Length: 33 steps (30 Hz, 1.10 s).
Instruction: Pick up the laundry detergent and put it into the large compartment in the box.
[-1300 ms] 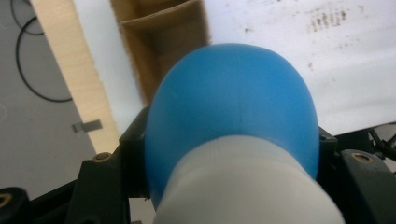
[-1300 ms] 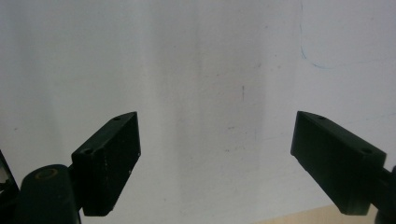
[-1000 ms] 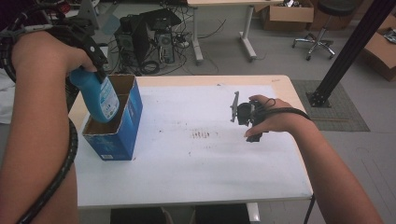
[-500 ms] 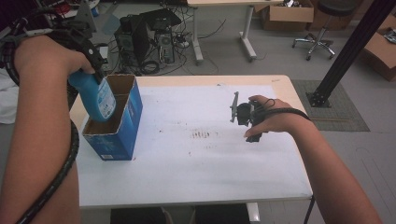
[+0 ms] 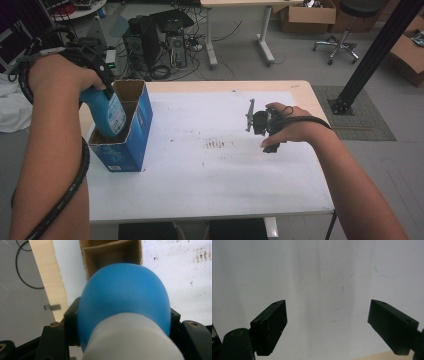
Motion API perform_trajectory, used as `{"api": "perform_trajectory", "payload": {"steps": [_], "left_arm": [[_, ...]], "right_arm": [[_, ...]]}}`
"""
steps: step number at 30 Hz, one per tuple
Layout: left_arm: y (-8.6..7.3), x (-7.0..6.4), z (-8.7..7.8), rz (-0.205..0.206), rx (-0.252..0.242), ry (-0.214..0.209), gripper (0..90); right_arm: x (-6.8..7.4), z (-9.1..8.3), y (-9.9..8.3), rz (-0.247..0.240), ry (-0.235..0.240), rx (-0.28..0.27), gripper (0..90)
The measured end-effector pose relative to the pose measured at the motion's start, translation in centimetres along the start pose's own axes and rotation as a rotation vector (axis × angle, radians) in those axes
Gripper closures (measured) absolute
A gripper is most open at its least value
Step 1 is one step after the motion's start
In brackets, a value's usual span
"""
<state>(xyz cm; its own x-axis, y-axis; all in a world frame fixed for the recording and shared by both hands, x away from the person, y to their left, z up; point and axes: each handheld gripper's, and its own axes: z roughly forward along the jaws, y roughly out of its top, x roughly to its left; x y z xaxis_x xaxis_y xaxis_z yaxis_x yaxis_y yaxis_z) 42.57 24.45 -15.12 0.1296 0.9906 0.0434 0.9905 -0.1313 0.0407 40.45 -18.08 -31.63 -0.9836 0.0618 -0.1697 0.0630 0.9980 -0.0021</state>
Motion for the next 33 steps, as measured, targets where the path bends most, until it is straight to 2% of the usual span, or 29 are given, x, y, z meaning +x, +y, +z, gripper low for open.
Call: {"api": "perform_trajectory", "payload": {"steps": [8,10,16,21,33], "left_arm": [[0.0,0.0,2.6,0.005,0.007,-0.009,38.2],[0.0,-0.1,3.6,0.012,0.015,-0.006,38.2],[0.0,0.0,5.0,0.015,0.017,-0.030,38.2],[0.0,-0.1,6.0,0.012,0.014,-0.022,38.2],[-0.2,0.1,10.2,0.015,0.034,-0.006,38.2]], "right_arm": [[0.1,-0.1,-0.1,0.000,-0.004,-0.002,15.9],[0.1,-0.1,-0.2,0.000,-0.004,0.000,15.9],[0.1,-0.1,-0.2,0.000,-0.006,0.000,15.9],[0.1,-0.1,-0.1,0.001,-0.007,-0.004,15.9],[0.2,-0.1,-0.2,0.002,-0.007,0.001,16.0]]}}
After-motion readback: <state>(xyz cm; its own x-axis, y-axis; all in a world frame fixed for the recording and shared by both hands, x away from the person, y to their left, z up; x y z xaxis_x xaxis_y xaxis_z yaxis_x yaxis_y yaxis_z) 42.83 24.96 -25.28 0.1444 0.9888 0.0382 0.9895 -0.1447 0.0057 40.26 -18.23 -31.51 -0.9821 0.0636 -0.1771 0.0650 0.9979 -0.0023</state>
